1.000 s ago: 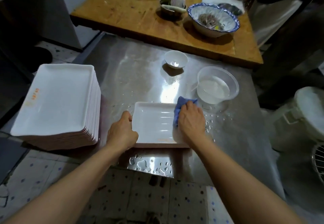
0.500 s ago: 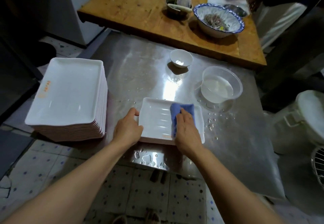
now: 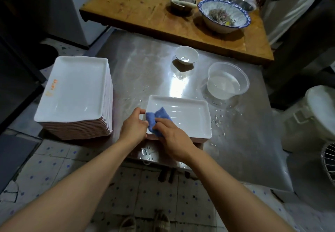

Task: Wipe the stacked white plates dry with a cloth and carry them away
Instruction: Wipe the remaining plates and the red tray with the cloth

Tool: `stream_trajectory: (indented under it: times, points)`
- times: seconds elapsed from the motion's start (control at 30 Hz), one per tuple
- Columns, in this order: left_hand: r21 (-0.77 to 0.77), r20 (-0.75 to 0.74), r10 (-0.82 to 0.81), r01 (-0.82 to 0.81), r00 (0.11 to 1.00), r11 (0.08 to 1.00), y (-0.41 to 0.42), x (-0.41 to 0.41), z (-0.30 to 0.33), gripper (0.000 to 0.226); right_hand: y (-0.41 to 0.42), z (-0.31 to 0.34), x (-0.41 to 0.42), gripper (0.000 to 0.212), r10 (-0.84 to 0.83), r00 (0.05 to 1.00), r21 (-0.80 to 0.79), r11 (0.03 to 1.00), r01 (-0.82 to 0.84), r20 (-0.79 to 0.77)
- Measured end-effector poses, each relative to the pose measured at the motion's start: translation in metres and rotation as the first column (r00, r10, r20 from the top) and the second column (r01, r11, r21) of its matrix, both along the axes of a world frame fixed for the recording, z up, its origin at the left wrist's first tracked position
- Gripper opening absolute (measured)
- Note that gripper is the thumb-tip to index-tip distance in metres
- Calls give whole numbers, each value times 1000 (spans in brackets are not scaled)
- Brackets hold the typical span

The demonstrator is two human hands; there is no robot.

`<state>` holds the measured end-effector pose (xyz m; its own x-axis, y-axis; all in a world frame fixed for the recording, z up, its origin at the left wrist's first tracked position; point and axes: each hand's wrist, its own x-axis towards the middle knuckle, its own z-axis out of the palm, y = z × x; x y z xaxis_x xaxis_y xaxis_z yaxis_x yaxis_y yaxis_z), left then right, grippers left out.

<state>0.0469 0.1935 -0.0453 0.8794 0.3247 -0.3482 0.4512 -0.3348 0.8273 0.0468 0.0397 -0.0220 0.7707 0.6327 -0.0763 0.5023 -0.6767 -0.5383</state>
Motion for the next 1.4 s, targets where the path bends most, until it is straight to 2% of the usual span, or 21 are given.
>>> stream_trajectory:
  times: [0.07, 0.13, 0.23, 0.27, 0.33, 0.43, 0.57, 0.67, 0.77, 0.87, 0.93, 1.03, 1.13, 1.23, 1.33, 1.4]
  points:
    - [134, 2, -46, 45, 999, 990, -4, 0, 3, 31, -12, 1, -5, 27, -21, 998, -38, 999, 24, 61]
    - [281, 8, -110, 104, 994, 954, -8, 1, 6, 42, -30, -1, -9, 25, -91, 988, -57, 993, 99, 126]
    - [368, 12, -163, 147, 987, 918, -13, 2, 13, 48, -65, 1, -11, 28, -282, 956, -25, 958, 285, 86]
    - [384, 10, -164, 147, 986, 911, -14, 2, 15, 48, -78, 2, -11, 24, -294, 948, -68, 950, 303, 121]
    - [409, 8, -155, 139, 988, 902, -17, 2, 17, 50, -94, 4, -9, 20, -240, 944, -201, 937, 287, 228]
    - [443, 0, -148, 133, 989, 886, -20, 1, 20, 51, -102, 9, -5, 28, -124, 941, -384, 890, 245, 314]
    - [503, -37, -148, 146, 988, 852, -21, 2, 21, 46, -104, 20, -2, 34, -76, 940, -470, 851, 235, 333]
    - [544, -74, -110, 133, 991, 828, -24, 0, 24, 44, -112, 32, -4, 31, -195, 938, -391, 870, 301, 287]
    - [697, -38, -130, 119, 991, 707, -39, -9, 31, 45, -125, 43, -8, 18, -442, 876, -145, 870, 471, 192]
    - [756, 54, -422, 239, 905, 610, -63, -17, 33, 44, -135, 50, -12, 11, -627, 775, 61, 779, 623, 78]
    - [780, 3, -563, 351, 827, 519, -77, -17, 30, 40, -138, 51, -14, 11, -689, 725, 136, 716, 684, -18]
    - [846, -134, -630, 419, 765, 329, -91, -15, 25, 24, -141, 49, -17, 9, -733, 658, 206, 626, 752, -174]
    - [873, -185, -630, 420, 754, 247, -96, -10, 24, 25, -144, 47, -21, 10, -740, 612, 243, 562, 790, -279]
    - [873, -148, -626, 399, 765, 281, -94, -11, 29, 20, -147, 46, -24, 12, -746, 606, 276, 543, 793, -275]
    - [829, 79, -667, 323, 741, 457, -87, -19, 41, 8, -149, 50, -28, 16, -762, 580, 299, 504, 810, -287]
    - [796, 224, -656, 252, 721, 550, -84, -19, 49, 9, -149, 53, -30, 15, -776, 550, 299, 469, 831, -311]
